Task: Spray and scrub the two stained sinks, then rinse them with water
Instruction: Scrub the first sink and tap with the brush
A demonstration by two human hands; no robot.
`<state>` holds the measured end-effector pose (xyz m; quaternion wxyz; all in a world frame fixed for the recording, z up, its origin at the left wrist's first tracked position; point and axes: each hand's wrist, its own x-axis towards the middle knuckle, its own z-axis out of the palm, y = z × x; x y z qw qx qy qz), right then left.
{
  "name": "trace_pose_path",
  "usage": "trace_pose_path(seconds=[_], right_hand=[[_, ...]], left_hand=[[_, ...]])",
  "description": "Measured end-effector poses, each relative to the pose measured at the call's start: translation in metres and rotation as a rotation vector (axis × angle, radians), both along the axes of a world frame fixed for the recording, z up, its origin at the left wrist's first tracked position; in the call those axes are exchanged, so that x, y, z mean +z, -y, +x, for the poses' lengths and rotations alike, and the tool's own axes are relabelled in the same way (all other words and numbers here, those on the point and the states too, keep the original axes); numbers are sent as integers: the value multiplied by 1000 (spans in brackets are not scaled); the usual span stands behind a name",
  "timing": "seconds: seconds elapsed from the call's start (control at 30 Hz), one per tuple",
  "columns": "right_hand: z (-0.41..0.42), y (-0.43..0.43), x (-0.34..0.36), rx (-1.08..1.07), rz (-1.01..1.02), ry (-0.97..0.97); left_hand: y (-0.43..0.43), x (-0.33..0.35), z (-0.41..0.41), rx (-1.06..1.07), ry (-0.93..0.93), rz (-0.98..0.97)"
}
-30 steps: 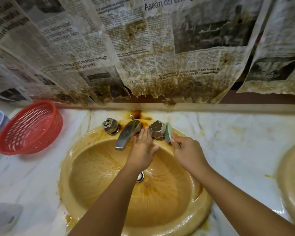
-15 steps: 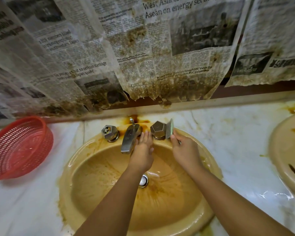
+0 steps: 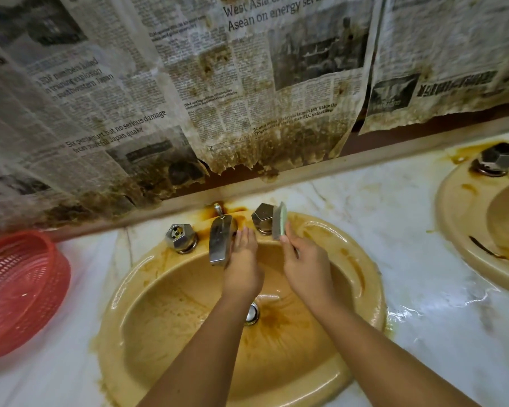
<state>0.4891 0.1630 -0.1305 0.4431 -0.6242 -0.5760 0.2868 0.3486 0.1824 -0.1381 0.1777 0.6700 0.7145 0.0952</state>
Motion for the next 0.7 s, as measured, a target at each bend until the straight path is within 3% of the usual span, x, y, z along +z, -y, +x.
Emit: trace_pose_path(seconds=[0.23, 0.37, 0.5, 0.6, 0.7], right_hand=[[8, 8, -11, 67, 50, 292], [23, 16, -11, 302, -32, 500], [21, 15, 7, 147, -9, 432], [40, -6, 22, 119, -186, 561], [46, -29, 47, 272, -317, 685]], left_hand=[[10, 7, -3, 42, 45, -20], [12, 12, 5, 43, 6, -28], [13, 16, 7, 22, -58, -54], [11, 20, 9, 8, -114, -85], [8, 25, 15, 3, -169, -118]])
